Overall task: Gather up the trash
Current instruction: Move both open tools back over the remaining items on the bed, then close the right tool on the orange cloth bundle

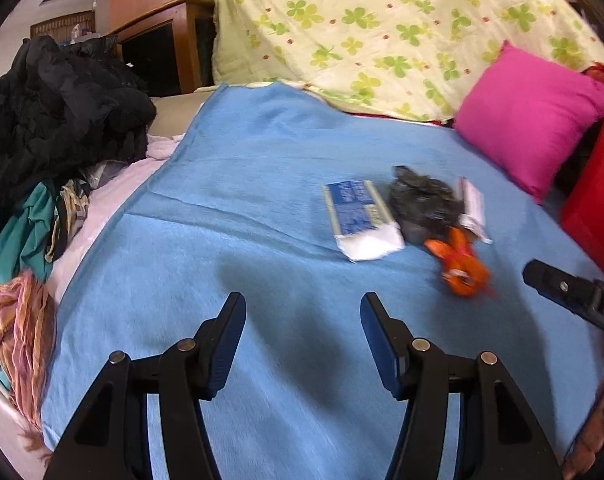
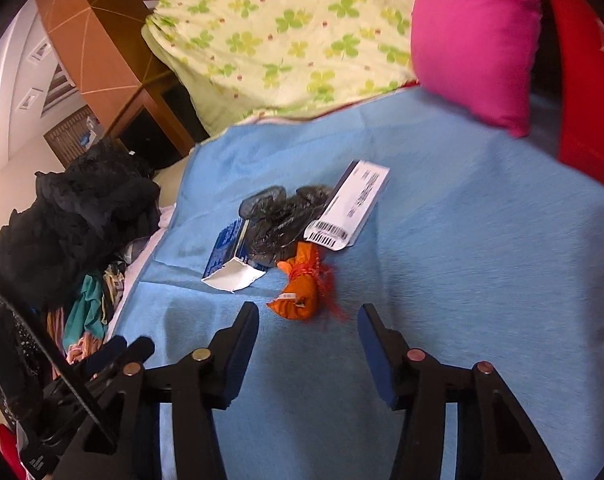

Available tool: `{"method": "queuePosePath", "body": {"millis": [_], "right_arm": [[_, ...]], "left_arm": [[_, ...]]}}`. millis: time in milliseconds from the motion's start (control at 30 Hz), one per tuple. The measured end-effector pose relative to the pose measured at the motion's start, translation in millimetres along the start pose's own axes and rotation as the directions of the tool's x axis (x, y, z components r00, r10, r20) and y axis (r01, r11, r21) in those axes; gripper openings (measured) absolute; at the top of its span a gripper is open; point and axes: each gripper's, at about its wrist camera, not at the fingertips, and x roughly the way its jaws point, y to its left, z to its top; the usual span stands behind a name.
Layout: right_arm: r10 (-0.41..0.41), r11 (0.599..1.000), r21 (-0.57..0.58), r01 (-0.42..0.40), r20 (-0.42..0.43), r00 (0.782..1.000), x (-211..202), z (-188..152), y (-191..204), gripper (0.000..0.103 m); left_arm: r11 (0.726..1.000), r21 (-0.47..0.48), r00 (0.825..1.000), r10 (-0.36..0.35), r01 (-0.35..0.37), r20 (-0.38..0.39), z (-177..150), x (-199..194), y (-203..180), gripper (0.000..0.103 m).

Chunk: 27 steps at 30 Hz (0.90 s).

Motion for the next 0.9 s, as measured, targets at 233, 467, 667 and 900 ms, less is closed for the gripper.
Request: {"method": "queuePosePath", "body": {"millis": [233, 467, 667, 900], "right_arm": [[0.01, 0.998, 0.069, -0.007, -0.052, 0.999, 47, 14, 0, 0.054], [-0.031, 0.995, 0.086, 0.04, -0.1, 0.994, 76, 15, -2, 0.05], [-0.05, 0.996, 0.067, 0.057, -0.108, 0.993, 78, 13, -6, 0.03], [-0.05, 0.997, 0.057, 0.057, -0.122, 0.991, 63, 11, -11, 0.03]], "left_arm": [[0.999, -0.039, 1.0, 0.02, -0.02, -0.006, 13, 28, 8, 0.061], [0.999, -0.05, 1.0, 0.015, -0.016, -0.021, 20, 41, 1, 0.061], [1.0, -0.019, 1.0, 0.024, -0.024, -0.013, 19, 40, -13, 0.061], [0.999, -0.007, 0.999, 0.031, -0.031, -0.005, 19, 37, -16, 0.061]]}}
